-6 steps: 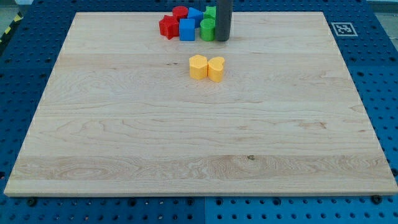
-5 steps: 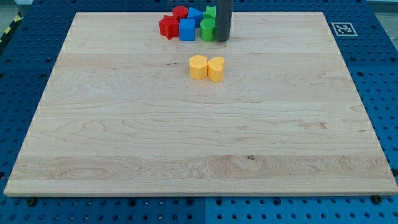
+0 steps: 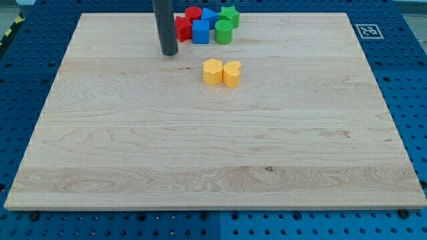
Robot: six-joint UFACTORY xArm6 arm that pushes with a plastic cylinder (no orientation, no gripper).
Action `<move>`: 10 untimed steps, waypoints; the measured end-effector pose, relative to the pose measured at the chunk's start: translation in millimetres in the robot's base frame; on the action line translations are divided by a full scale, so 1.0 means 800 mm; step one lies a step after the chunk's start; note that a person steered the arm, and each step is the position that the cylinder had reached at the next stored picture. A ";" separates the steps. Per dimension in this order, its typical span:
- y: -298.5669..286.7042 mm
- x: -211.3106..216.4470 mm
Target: Place the red star diagonally to the heart
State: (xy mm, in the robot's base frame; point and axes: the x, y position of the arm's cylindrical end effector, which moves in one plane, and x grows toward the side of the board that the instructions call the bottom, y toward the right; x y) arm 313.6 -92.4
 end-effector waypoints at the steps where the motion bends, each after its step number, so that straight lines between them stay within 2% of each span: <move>1: 0.000 0.000; 3: 0.000 0.001; 4: -0.025 -0.002; 5: -0.078 -0.028; 7: -0.115 -0.137; 9: -0.053 -0.152; 10: 0.022 -0.152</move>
State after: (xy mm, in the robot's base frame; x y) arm 192.2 -74.4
